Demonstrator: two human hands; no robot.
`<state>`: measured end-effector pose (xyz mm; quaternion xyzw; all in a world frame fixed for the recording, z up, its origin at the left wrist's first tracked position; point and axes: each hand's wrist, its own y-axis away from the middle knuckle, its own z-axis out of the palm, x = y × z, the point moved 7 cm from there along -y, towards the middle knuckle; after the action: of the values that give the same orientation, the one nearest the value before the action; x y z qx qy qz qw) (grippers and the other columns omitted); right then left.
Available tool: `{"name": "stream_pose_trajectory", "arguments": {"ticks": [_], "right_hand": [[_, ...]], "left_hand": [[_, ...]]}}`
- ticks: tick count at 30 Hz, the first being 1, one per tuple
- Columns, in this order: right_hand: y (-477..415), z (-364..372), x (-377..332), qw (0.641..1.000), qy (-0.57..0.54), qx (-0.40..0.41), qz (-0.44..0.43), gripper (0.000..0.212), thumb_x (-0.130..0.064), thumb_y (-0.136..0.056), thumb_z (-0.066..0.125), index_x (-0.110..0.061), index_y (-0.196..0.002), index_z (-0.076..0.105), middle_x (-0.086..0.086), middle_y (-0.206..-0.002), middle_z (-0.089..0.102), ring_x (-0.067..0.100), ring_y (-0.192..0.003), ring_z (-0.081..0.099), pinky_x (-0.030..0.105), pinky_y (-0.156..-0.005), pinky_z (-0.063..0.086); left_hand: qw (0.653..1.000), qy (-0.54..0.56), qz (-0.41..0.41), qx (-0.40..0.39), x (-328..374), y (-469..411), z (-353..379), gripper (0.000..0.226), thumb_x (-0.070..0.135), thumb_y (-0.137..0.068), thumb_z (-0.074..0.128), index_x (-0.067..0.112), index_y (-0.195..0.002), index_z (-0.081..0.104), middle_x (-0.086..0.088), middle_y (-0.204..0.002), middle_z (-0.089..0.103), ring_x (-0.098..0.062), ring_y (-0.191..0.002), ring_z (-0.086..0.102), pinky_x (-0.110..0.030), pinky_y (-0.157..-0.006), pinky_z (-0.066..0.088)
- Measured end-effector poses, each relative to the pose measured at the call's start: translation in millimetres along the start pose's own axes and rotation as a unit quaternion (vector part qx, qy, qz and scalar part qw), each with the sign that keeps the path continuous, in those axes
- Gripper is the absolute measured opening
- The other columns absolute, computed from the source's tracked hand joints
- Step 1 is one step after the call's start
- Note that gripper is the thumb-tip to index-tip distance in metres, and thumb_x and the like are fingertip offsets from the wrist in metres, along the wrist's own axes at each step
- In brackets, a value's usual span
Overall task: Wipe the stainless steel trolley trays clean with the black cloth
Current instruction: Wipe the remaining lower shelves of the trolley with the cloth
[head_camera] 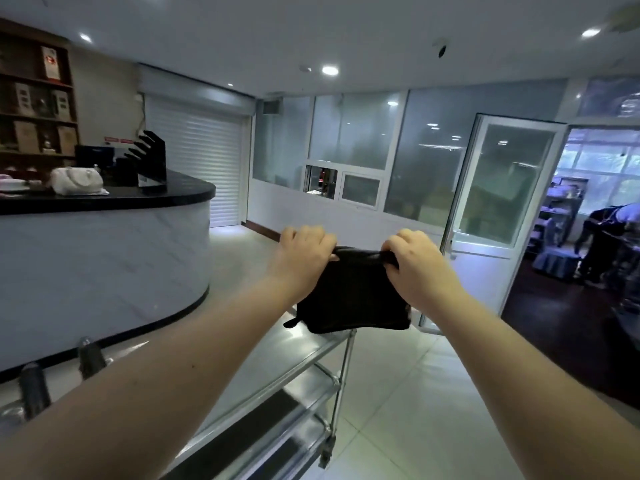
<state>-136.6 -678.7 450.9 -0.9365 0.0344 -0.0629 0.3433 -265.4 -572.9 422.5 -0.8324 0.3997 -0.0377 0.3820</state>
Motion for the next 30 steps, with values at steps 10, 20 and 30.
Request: {"name": "stream_pose_trajectory", "arguments": {"ticks": [10, 20, 30], "right_hand": [[-75.9, 229.8, 86.2, 0.974, -0.156, -0.028, 0.160, 0.017, -0.009, -0.085, 0.058, -0.015, -0.100, 0.063, 0.002, -0.102, 0.057, 0.024, -0.104, 0.049, 0.031, -0.088, 0.040], [-131.4, 439.5, 163.5, 0.952, -0.222, -0.133, 0.162, 0.020, -0.010, -0.087, 0.059, -0.029, -0.092, 0.059, -0.010, -0.092, 0.047, 0.014, -0.094, 0.044, 0.030, -0.079, 0.038], [-202.2, 613.6, 268.9, 0.895, -0.365, -0.226, 0.118, 0.029, 0.006, -0.081, 0.060, -0.023, -0.087, 0.060, -0.006, -0.090, 0.052, 0.012, -0.088, 0.049, 0.022, -0.075, 0.035]], "left_hand": [[0.998, 0.053, -0.016, -0.042, -46.8, -70.4, 225.1, 0.029, 0.041, -0.102, 0.040, 0.020, -0.113, 0.056, -0.002, -0.108, 0.056, -0.026, -0.100, 0.051, -0.037, -0.083, 0.026], [0.960, 0.191, -0.149, -0.138, -62.0, -98.7, 446.4, 0.015, 0.030, -0.097, 0.054, 0.024, -0.107, 0.063, 0.002, -0.105, 0.060, -0.023, -0.097, 0.054, -0.036, -0.084, 0.030], [0.925, 0.203, -0.265, -0.178, -44.0, -158.8, 592.1, 0.017, 0.029, -0.100, 0.050, 0.025, -0.107, 0.064, 0.002, -0.104, 0.058, -0.022, -0.102, 0.050, -0.036, -0.087, 0.024]]}}
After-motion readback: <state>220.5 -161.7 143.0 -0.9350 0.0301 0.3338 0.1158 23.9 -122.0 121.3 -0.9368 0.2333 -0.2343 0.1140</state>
